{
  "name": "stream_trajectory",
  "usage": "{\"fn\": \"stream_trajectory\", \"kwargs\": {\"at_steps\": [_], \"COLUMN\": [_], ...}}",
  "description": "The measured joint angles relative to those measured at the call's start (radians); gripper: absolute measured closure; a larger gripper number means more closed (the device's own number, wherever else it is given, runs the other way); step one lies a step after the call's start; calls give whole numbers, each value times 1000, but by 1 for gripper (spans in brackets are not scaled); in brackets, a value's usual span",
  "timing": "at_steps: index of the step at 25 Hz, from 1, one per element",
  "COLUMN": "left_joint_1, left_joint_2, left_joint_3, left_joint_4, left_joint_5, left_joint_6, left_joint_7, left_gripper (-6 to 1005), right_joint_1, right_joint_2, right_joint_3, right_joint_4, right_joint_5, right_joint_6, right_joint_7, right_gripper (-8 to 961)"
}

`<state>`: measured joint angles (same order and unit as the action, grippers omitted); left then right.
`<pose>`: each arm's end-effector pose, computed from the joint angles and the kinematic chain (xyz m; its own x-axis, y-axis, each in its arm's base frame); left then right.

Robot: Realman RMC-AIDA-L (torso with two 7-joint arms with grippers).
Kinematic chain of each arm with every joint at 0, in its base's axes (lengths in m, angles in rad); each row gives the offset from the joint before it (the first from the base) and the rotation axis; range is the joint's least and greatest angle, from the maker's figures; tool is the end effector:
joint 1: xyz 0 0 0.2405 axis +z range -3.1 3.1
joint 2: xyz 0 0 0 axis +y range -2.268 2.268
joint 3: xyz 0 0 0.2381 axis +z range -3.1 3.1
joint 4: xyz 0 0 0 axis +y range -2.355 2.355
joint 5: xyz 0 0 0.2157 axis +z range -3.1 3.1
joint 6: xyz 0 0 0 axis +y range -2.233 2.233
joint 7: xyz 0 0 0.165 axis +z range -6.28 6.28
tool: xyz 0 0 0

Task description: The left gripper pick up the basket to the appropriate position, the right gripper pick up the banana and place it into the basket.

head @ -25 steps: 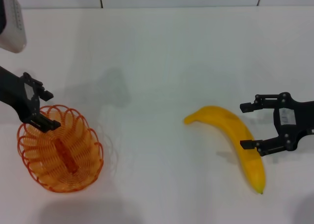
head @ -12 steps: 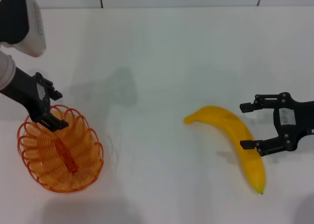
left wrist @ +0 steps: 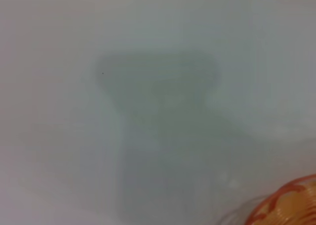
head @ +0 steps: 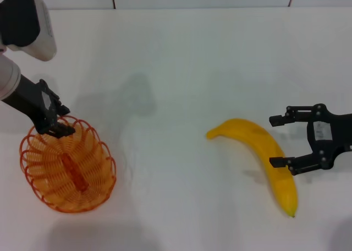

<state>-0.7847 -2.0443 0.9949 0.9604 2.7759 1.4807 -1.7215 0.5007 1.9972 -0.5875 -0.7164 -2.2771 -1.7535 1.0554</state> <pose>-0.2318 0.3963 0.0194 0.8756 0.2265 -0.4267 0.1096 -0.9534 -0.2812 0.2847 0.2998 0.0254 0.9598 -0.0880 -0.2665 -0.1357 -0.9767 -0.1664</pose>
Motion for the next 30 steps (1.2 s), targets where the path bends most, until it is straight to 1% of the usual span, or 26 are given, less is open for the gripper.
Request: {"fn": "stream_trajectory", "kwargs": {"at_steps": [3, 9, 14, 20, 22, 23, 26, 28, 29, 30], "left_joint_1": [1, 4, 5, 5, 6, 7, 25, 49, 49, 61], "left_joint_2": [0, 1, 2, 4, 5, 6, 9, 9, 9, 9], "left_joint_3": [24, 77, 86, 84, 79, 76, 50, 12, 12, -8], "left_joint_4": [0, 6, 9, 9, 12, 15, 63, 119, 119, 149], "left_joint_5": [-1, 0, -18, -22, -26, -29, -53, -75, -75, -86], "left_joint_6": [-4, -22, -24, -6, 19, 33, 104, 165, 165, 188], "left_joint_7": [-10, -31, -24, -10, -5, -3, 10, 23, 23, 27], "left_gripper": [553, 678, 782, 850, 888, 889, 894, 897, 899, 901], "right_joint_1": [0, -3, -4, -5, -5, -5, -5, -5, -5, -6], "right_joint_2": [0, 0, 0, -3, -4, -4, -5, -6, -6, -6], "right_joint_3": [0, 0, 1, 2, 2, 3, 3, 3, 3, 3], "right_joint_4": [0, 0, 4, 14, 14, 14, 14, 14, 14, 14], "right_joint_5": [-1, 0, -2, -2, -2, -2, -3, -3, -2, -2], "right_joint_6": [0, 2, 8, 8, 8, 8, 7, 6, 5, 5], "right_joint_7": [0, 0, 0, 0, 0, 0, 0, 0, 0, 0], "right_gripper": [77, 77, 77, 77, 77, 77, 77, 77, 77, 77]}}
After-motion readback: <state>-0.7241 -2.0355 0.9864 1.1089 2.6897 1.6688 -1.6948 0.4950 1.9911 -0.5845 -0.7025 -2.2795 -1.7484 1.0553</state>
